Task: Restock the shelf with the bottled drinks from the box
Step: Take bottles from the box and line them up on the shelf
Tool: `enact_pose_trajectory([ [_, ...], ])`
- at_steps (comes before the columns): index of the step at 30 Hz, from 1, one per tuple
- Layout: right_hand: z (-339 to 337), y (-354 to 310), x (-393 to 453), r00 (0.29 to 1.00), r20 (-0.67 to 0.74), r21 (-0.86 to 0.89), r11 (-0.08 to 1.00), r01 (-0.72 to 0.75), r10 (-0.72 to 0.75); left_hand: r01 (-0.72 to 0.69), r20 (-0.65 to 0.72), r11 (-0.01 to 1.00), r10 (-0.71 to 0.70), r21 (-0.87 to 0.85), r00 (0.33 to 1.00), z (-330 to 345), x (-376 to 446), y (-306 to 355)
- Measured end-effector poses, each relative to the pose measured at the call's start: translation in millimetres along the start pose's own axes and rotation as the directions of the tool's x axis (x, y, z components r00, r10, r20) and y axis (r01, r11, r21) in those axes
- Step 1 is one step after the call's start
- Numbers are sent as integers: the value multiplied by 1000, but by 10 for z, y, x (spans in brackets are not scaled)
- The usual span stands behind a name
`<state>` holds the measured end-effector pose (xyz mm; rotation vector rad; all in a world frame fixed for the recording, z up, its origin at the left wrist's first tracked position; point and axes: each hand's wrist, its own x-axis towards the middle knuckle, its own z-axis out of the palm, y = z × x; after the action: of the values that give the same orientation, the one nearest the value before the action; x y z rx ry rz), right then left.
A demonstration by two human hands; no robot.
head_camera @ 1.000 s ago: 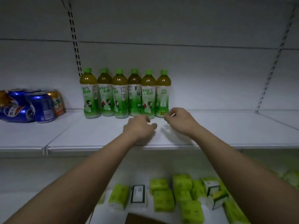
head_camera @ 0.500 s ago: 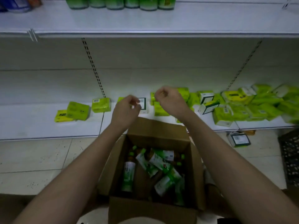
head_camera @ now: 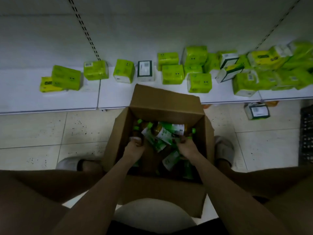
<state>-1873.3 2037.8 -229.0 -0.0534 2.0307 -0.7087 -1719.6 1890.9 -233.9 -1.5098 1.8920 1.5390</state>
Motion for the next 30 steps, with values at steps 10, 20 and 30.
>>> enact_pose_trajectory([
  [10,277,614,403,930,-349,-99,983,-158,114,152,14,906,-160,-395,987,489,593,304],
  [20,515,564,645,875,338,-862,260,436,-346,301,-101,821,-394,-485,913,825,1310,554],
  [30,409,642,770,853,421,-897,-5,441,-309,231,-150,844,-340,-485,928,825,1246,470],
])
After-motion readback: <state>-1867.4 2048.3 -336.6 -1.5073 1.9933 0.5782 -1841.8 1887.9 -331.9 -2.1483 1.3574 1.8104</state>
